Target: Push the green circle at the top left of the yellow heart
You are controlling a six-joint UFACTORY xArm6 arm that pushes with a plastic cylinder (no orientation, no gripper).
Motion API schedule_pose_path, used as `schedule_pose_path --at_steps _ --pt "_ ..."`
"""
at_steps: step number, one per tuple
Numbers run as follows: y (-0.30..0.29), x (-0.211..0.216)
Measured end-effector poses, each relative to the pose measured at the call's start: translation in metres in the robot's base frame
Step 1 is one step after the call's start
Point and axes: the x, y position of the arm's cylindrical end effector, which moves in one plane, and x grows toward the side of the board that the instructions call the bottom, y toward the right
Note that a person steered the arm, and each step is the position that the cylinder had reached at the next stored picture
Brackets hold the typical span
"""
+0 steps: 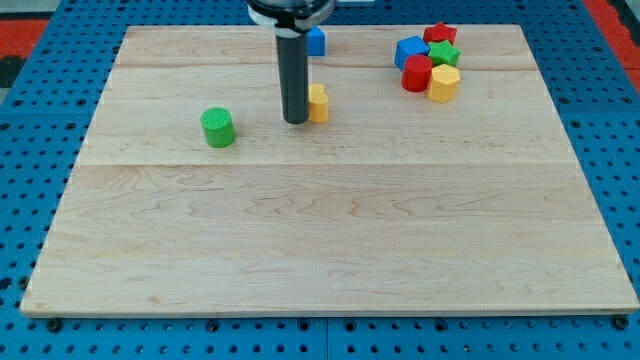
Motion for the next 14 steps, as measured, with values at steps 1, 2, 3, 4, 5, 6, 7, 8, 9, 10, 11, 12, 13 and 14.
schedule_pose_path --at_steps 1,2,3,4,5,6,7,8,9,10,11,12,13,14 --pt "0.023 -0.009" --pt "0.077 -0.026" --pt "0.12 -0.027" --pt "0.114 -0.011" --pt "0.075 0.066" --pt "-0.042 0.073" --pt "-0.11 0.061" --pt "-0.114 0.038" --pt "-0.064 -0.002" --pt "0.014 -0.025" --pt "0.063 -0.033" --pt "0.006 -0.013" --pt "0.061 0.025" --pt "0.097 0.018"
